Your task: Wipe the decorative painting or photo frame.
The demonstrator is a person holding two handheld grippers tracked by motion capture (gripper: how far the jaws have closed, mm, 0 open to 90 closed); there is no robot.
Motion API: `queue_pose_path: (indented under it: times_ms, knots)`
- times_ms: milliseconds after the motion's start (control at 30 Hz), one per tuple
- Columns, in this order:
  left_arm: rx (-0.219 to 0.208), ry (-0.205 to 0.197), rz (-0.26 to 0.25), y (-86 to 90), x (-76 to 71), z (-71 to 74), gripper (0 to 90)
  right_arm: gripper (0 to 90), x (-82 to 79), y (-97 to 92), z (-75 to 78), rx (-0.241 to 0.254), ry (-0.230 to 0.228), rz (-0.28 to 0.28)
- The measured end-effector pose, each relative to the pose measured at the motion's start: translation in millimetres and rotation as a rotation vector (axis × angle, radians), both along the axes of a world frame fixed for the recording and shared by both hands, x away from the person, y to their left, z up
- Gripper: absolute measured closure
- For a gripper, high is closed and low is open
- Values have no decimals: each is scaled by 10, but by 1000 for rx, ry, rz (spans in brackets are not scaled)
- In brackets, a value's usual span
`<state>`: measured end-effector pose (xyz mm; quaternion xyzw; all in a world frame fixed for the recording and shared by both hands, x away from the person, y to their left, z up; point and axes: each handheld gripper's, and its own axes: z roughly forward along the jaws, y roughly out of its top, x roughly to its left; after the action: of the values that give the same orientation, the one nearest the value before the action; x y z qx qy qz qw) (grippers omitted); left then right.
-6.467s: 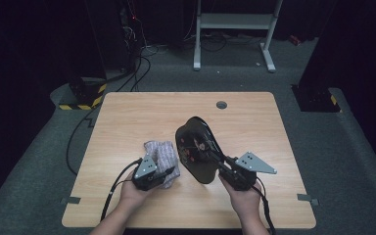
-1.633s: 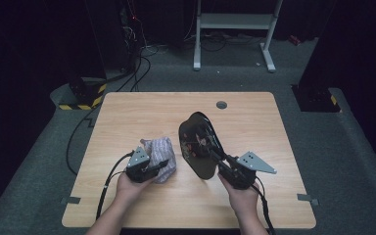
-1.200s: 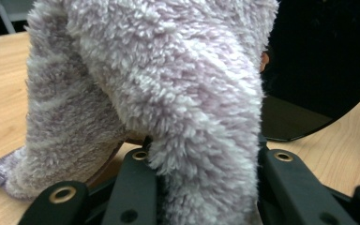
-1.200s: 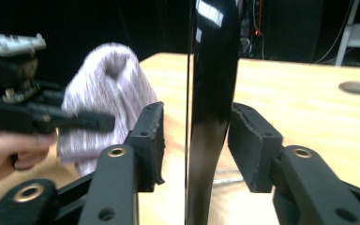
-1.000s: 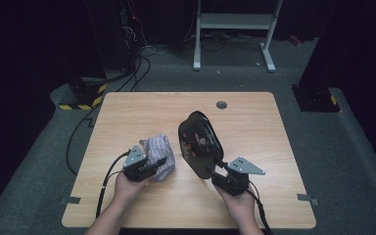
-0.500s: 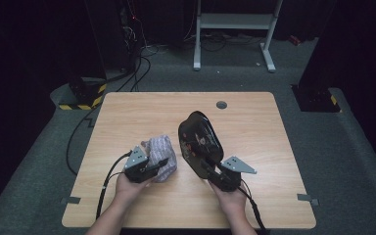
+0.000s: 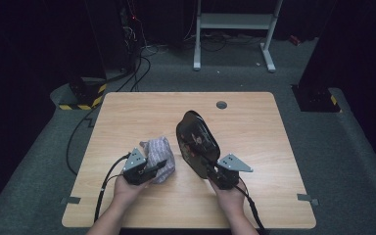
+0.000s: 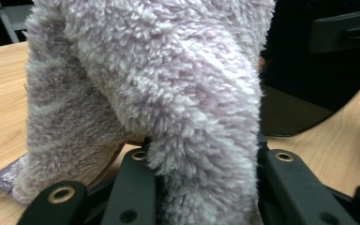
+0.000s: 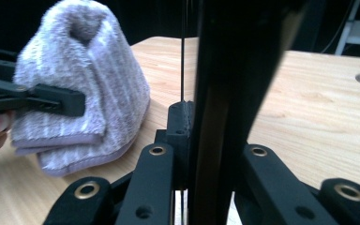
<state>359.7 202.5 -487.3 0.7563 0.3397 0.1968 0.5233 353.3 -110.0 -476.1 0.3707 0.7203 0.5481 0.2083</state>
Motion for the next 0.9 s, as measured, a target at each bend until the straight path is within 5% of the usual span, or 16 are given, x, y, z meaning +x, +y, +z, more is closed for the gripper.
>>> queue_pose_path:
  times_ms: [233,667,733,900]
  knots:
    - [-37,-9,38,133,40,55,675,807,-177,32,46,14,-19,46]
    - [-93,-48,33,164,41,204,675,801,-227,-88,-62,29,48,79]
    - [-110,-55,23,151,25,244,676,798,-243,-98,-60,2,38,83]
    - [-136,-79,1,118,-16,372,678,760,-287,-88,-111,24,-1,72]
